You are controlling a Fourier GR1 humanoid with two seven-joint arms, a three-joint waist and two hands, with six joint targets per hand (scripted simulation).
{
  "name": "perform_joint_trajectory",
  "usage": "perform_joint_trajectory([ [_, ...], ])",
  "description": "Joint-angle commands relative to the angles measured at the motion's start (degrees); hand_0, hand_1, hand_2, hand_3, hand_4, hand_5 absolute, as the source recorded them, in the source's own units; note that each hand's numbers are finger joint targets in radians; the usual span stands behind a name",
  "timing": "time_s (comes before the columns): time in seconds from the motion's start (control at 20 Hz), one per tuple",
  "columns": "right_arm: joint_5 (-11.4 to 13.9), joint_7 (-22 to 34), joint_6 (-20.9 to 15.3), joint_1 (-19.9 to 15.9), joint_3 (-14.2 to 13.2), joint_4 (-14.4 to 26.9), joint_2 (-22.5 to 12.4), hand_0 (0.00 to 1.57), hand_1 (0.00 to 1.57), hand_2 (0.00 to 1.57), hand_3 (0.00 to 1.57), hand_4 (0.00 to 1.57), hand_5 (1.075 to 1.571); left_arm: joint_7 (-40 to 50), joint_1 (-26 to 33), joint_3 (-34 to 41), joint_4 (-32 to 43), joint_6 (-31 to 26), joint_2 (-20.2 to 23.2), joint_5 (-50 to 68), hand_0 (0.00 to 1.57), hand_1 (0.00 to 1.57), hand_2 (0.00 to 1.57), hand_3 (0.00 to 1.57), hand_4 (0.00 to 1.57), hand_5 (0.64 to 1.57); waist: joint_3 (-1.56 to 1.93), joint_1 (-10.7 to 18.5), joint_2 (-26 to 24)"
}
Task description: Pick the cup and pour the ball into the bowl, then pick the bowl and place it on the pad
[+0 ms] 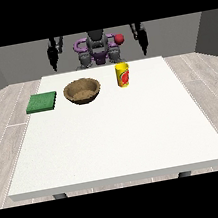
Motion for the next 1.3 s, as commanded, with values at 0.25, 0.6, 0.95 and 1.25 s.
perform_joint_trajectory([
  [0.25, -0.2, 6.0, 0.5, -1.1, -0.4, -6.0, -2.8, 0.0, 0.0, 0.33, 0.49, 0.85, 1.565, 5.5, -1.0, 0.6, -6.6, -0.8, 2.6, 0.7, 0.0, 0.0, 0.0, 0.0, 0.0, 1.57, -0.68, 0.2, -16.5],
  [0.6, -2.7, 11.2, -22.5, -13.6, 18.4, -10.3, 3.7, 0.0, 0.0, 0.26, 0.42, 0.84, 1.567, 7.3, -14.9, -0.6, -6.4, 7.2, -5.8, 11.4, 0.0, 0.0, 0.0, 0.0, 0.0, 1.57, -0.88, 1.3, -8.8],
  [0.95, 1.1, 8.9, -22.1, -16.2, 17.3, -11.6, 3.7, 0.0, 0.0, 0.33, 0.53, 0.81, 1.565, 2.8, -19.7, 2.1, -3.1, 4.9, -4.2, 10.7, 0.0, 0.0, 0.0, 0.0, 0.0, 1.564, -0.86, -0.6, -1.0],
  [1.25, 1.7, 7.8, -18.5, -23.2, 10.3, -7.7, 1.9, 0.0, 0.0, 0.43, 0.73, 0.75, 1.57, -12.6, -14.5, -3.6, 1.9, 6.1, -5.8, 6.9, 0.0, 0.0, 0.0, 0.0, 0.0, 1.547, -0.89, -0.2, 7.3],
])
